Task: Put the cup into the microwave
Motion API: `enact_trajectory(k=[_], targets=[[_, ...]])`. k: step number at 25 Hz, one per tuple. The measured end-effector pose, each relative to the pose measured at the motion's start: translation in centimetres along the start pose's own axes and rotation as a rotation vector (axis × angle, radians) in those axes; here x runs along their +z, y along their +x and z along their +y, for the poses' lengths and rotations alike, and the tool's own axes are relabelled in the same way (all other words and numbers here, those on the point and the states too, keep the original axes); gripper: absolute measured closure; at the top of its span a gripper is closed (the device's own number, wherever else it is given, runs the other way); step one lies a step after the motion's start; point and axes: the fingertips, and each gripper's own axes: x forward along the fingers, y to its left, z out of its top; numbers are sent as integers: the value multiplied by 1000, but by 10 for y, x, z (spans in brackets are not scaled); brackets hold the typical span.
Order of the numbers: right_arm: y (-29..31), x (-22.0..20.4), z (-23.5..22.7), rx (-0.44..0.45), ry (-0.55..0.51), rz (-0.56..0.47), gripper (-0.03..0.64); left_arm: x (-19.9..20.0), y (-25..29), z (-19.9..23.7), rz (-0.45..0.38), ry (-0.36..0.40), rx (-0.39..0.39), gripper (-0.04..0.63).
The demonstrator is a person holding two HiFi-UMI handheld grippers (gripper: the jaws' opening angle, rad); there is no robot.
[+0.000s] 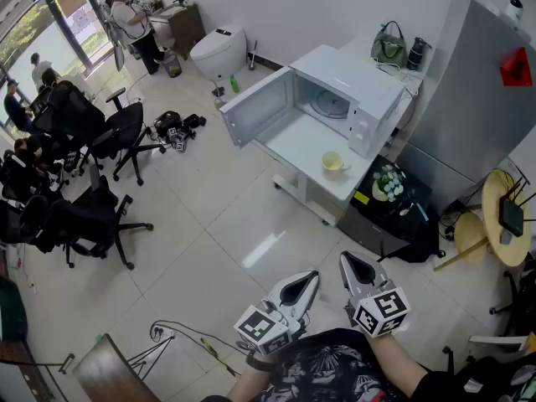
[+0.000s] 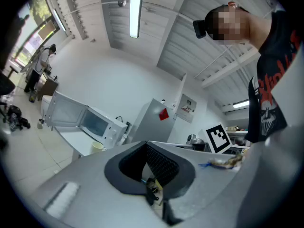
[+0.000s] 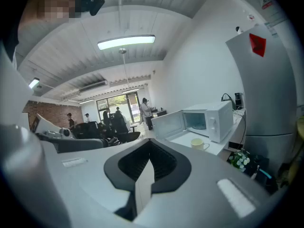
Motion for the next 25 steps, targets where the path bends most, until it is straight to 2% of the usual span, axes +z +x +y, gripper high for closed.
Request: enact_trajectory(k=[2, 6, 8, 11, 13, 16, 20, 25], targets=[[26, -10, -43, -80, 3, 35, 603, 4, 26, 17, 4, 15, -21, 594], [101, -40, -129, -178, -24, 154, 450, 30, 78, 40, -6, 85, -138, 581], [143, -64, -166, -200, -20, 227, 364, 46, 102, 60, 8, 108, -151, 535], [194, -104, -220, -257, 28, 315, 329, 55, 133, 92, 45, 156, -116, 480], [223, -134, -249, -302, 72, 373, 303, 50, 147, 111, 79, 184, -103, 465], [261, -164, -275, -334, 106, 419, 260, 37, 157, 137, 136, 158, -120, 465], [304, -169, -304, -407, 91, 431, 206, 35, 169, 183, 194, 107, -167, 465], [332, -174, -336, -533, 50, 425, 199, 60, 174, 233, 235, 199, -250, 465]])
